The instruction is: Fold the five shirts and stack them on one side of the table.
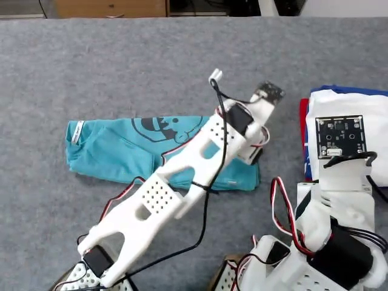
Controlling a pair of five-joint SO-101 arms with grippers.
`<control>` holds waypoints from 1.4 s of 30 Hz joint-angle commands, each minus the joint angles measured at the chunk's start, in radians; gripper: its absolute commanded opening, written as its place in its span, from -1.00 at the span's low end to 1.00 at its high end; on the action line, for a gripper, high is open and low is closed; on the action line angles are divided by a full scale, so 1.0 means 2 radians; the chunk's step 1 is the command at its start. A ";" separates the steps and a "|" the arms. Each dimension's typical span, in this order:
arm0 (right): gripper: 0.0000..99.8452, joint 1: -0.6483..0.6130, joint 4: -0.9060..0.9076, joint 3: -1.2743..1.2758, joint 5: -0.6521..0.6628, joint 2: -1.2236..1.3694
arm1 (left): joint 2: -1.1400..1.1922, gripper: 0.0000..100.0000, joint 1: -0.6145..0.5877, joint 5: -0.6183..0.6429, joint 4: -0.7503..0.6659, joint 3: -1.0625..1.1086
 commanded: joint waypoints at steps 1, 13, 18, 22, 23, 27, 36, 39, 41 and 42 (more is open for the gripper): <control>-0.99 0.003 0.006 -0.011 -0.002 -0.002 | 0.007 -0.60 0.013 -0.003 -0.012 -0.022; -0.99 0.006 0.007 -0.011 0.001 -0.002 | -0.023 -0.60 0.022 0.008 -0.030 -0.023; -0.99 0.007 0.007 -0.011 0.001 -0.002 | -0.032 -0.60 0.021 0.015 -0.036 -0.019; -0.99 0.007 0.008 -0.011 0.001 -0.003 | -0.019 -0.60 0.017 0.016 -0.061 -0.020; -0.99 0.007 0.008 -0.011 0.001 -0.003 | -0.016 -0.60 0.017 0.016 -0.069 -0.019; -0.99 0.007 0.008 -0.011 0.002 -0.003 | 0.003 -0.65 0.018 0.016 -0.101 -0.018; -0.99 0.005 0.008 -0.011 0.002 -0.003 | 0.050 -0.69 0.002 0.015 -0.081 -0.023; -0.99 0.004 0.008 -0.011 0.002 -0.003 | 0.050 -0.69 0.000 0.015 -0.071 -0.019; -0.99 0.004 0.008 -0.011 0.002 -0.003 | 0.050 -0.70 0.001 0.015 -0.063 -0.019; -0.99 0.004 0.008 -0.011 0.002 -0.003 | 0.050 -0.70 0.002 0.015 -0.061 -0.019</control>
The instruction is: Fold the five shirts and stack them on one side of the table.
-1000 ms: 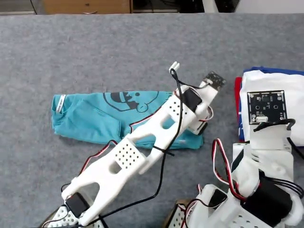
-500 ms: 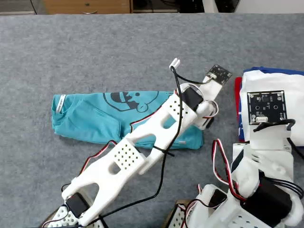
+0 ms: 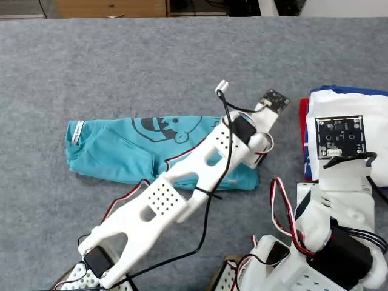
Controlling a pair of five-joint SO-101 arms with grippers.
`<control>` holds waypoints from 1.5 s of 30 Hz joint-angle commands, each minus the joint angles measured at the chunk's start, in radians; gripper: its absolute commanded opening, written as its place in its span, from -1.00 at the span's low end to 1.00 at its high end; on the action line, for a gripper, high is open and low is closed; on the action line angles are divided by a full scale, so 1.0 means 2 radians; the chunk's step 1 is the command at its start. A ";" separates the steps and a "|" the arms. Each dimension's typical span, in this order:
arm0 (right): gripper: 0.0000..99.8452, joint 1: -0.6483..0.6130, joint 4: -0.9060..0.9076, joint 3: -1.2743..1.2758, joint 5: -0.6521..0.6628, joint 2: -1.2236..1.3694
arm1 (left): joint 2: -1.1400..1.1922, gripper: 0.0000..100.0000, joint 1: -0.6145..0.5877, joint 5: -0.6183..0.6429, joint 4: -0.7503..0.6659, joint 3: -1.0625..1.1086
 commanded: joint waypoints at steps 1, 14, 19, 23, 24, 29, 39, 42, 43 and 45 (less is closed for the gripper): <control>-0.99 0.004 0.006 -0.011 0.002 -0.001 | -0.005 -0.71 -0.008 0.003 0.015 -0.012; -0.99 0.004 0.006 -0.012 0.002 -0.001 | -0.010 -0.96 -0.004 0.004 0.082 -0.040; -0.99 0.003 0.005 -0.012 0.002 -0.001 | -0.046 -0.96 -0.018 0.039 0.104 -0.091; -0.99 0.003 0.005 -0.013 0.002 -0.001 | -0.095 -0.96 -0.020 0.039 0.104 -0.052; -0.99 0.003 0.005 -0.013 0.002 -0.001 | -0.111 -0.96 -0.021 0.039 0.104 -0.032; -0.99 0.003 0.006 -0.012 0.002 -0.001 | -0.217 -0.97 -0.048 0.038 0.104 0.115; -0.99 0.003 0.007 -0.011 0.002 -0.001 | -0.457 -0.97 -0.119 -0.031 0.102 0.394; -0.99 0.003 0.007 -0.011 0.002 -0.001 | -0.499 -0.97 -0.159 -0.056 0.101 0.451; -0.99 0.003 0.007 -0.011 0.002 -0.001 | -0.507 -0.97 -0.176 -0.064 0.101 0.465; -0.99 0.003 0.007 -0.011 0.002 -0.001 | -0.518 -0.97 -0.213 -0.083 0.089 0.488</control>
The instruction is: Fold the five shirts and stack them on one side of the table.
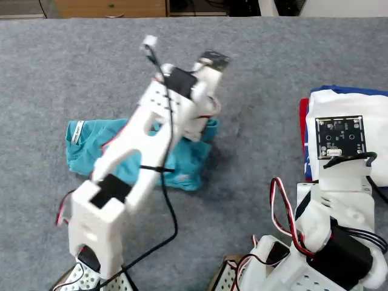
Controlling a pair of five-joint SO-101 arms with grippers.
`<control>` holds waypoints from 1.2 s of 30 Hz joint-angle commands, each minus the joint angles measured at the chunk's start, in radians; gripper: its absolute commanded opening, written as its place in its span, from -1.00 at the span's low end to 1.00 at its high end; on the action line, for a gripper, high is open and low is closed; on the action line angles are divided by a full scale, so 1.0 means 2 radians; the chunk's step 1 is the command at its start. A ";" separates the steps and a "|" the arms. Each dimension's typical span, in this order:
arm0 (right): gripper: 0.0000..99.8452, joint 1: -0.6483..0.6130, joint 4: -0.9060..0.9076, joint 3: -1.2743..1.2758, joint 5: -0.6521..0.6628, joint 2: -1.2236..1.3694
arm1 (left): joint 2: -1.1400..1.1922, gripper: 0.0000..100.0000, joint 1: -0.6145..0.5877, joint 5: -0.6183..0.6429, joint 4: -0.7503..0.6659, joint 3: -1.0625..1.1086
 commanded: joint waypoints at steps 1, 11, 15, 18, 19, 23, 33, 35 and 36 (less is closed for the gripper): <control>-0.99 0.003 0.007 -0.011 0.002 -0.001 | -0.049 -0.97 -0.071 -0.031 -0.014 0.035; -0.99 0.003 0.007 -0.006 0.002 0.000 | -0.052 -0.97 -0.231 -0.100 -0.063 0.064; -0.99 0.006 0.007 0.012 0.002 0.000 | -0.052 -0.97 -0.273 -0.106 -0.089 0.074; -0.99 0.005 0.007 0.011 0.002 0.000 | -0.052 -0.97 -0.300 -0.113 -0.116 0.104; -0.99 0.004 0.007 0.011 0.002 0.000 | -0.052 -0.97 -0.306 -0.120 -0.119 0.114; -0.99 0.003 0.007 0.013 0.002 0.000 | -0.053 -0.97 -0.335 -0.127 -0.137 0.148; -0.99 0.003 0.007 0.013 0.002 0.000 | -0.051 -0.97 -0.374 -0.168 -0.147 0.161; -0.99 0.003 0.007 0.013 0.002 0.000 | -0.052 -0.96 -0.374 -0.168 -0.147 0.169; -0.99 0.003 0.007 0.013 0.002 0.000 | -0.052 -0.96 -0.374 -0.168 -0.147 0.175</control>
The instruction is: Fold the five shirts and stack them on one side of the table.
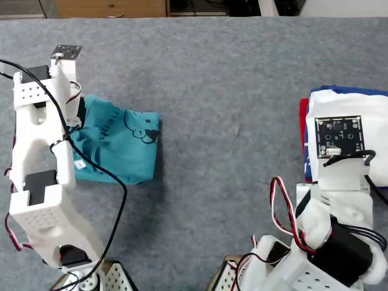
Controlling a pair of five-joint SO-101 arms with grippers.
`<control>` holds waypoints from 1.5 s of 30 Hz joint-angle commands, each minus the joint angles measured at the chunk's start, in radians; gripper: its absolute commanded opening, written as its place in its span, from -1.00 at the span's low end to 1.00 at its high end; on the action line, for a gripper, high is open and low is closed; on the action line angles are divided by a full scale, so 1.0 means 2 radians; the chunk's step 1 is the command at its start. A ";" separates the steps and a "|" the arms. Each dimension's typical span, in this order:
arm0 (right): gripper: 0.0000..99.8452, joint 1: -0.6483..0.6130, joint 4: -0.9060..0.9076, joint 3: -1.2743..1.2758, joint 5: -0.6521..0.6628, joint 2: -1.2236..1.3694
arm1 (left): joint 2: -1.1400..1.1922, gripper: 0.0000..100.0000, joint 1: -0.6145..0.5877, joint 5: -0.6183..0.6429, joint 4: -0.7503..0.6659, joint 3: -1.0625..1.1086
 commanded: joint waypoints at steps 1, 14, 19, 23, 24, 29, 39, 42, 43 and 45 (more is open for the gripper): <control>-0.99 0.003 0.007 0.000 0.002 0.000 | -0.028 -0.96 -0.008 -0.003 -0.003 0.011; -0.99 0.007 0.007 -0.002 0.002 0.000 | -0.027 -0.96 -0.032 -0.048 -0.001 0.024; -0.99 0.007 0.007 -0.002 0.002 0.000 | -0.027 -0.96 -0.041 -0.075 -0.001 0.020; -0.99 0.005 0.007 -0.001 0.002 0.000 | -0.027 -0.96 -0.034 -0.110 -0.001 0.024; -0.99 0.005 0.007 -0.001 0.002 0.000 | -0.027 -0.96 -0.030 -0.119 -0.001 0.024; -0.99 0.004 0.007 0.000 0.002 0.000 | -0.027 -0.96 -0.014 -0.133 -0.001 0.019; -0.99 0.004 0.007 0.000 0.002 0.000 | -0.031 -0.60 -0.014 -0.131 0.024 -0.005; -0.99 0.004 0.007 0.000 0.002 0.000 | -0.031 -0.61 -0.019 -0.133 0.017 -0.015; -0.99 0.004 0.007 0.000 0.002 0.000 | -0.031 -0.61 -0.025 -0.133 0.015 -0.021; -0.99 0.004 0.007 0.000 0.002 0.000 | -0.031 -0.61 -0.031 -0.133 0.012 -0.038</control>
